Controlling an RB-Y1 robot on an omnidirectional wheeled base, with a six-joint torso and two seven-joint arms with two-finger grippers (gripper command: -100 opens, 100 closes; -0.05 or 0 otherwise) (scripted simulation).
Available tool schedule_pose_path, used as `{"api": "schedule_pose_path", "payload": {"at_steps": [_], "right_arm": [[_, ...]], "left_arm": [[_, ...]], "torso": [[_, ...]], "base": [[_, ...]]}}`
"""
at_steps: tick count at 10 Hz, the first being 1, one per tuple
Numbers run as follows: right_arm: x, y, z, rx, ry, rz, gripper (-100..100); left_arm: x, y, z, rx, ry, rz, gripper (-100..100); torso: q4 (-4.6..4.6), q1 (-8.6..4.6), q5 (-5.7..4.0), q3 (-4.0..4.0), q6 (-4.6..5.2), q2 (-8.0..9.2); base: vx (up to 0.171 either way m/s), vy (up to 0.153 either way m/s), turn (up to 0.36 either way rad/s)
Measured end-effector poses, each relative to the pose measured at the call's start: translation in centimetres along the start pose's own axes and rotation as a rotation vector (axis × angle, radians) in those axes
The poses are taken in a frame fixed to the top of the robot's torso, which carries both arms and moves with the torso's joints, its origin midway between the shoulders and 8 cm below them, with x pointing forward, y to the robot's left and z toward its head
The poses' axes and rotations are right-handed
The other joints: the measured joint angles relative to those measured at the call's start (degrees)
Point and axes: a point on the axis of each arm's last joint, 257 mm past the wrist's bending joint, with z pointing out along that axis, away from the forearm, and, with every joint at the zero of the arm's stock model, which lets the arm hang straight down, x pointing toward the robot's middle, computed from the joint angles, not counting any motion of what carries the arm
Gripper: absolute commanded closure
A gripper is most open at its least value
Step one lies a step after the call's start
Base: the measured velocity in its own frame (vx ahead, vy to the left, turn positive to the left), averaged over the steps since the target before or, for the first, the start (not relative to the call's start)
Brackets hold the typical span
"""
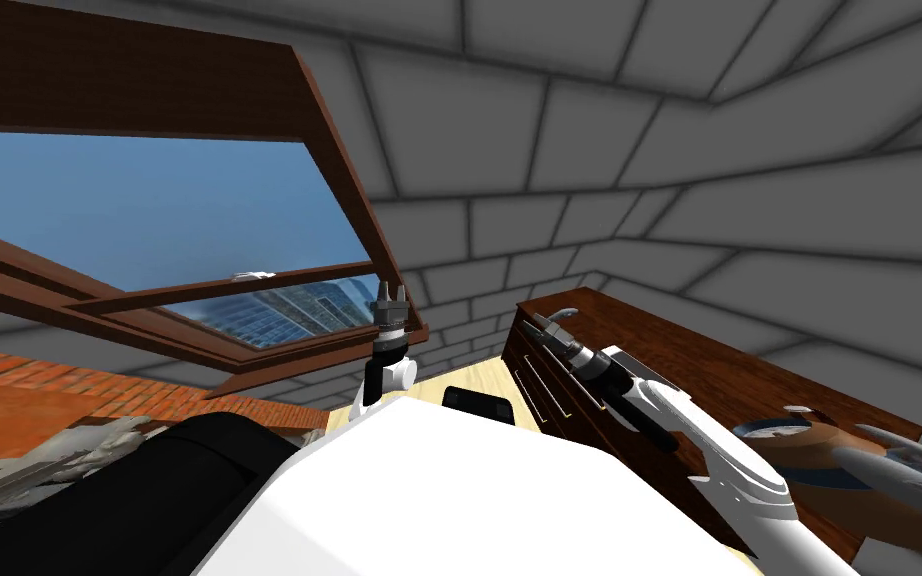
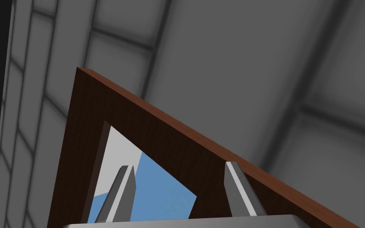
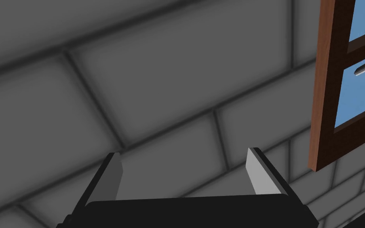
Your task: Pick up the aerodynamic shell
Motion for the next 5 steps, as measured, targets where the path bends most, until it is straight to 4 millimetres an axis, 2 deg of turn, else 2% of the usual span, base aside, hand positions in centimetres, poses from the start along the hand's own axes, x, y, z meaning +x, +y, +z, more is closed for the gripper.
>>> {"api": "schedule_pose_path", "payload": {"at_steps": [3, 4, 5], "right_arm": [[3.0, -1.9, -1.0, 0.029, 0.128, -0.07, -100], [3.9, -2.5, -1.4, 0.037, 0.163, -0.095, -100], [4.2, -2.9, -1.6, 0.04, 0.183, -0.117, -100]], "left_arm": [[0.0, 0.0, 0.0, 0.0, 0.0, 0.0, 0], [0.0, 0.0, 0.0, 0.0, 0.0, 0.0, 0], [0.0, 0.0, 0.0, 0.0, 0.0, 0.0, 0]], "torso": [[0.02, -0.07, -0.01, 0.05, -0.03, 0.09], [0.02, -0.06, -0.01, 0.06, -0.01, 0.1], [0.02, -0.02, -0.01, 0.03, 0.01, 0.05]], "base": [[-0.04, -0.019, 0.168], [-0.021, -0.008, 0.005], [-0.041, -0.012, 0.225]]}}
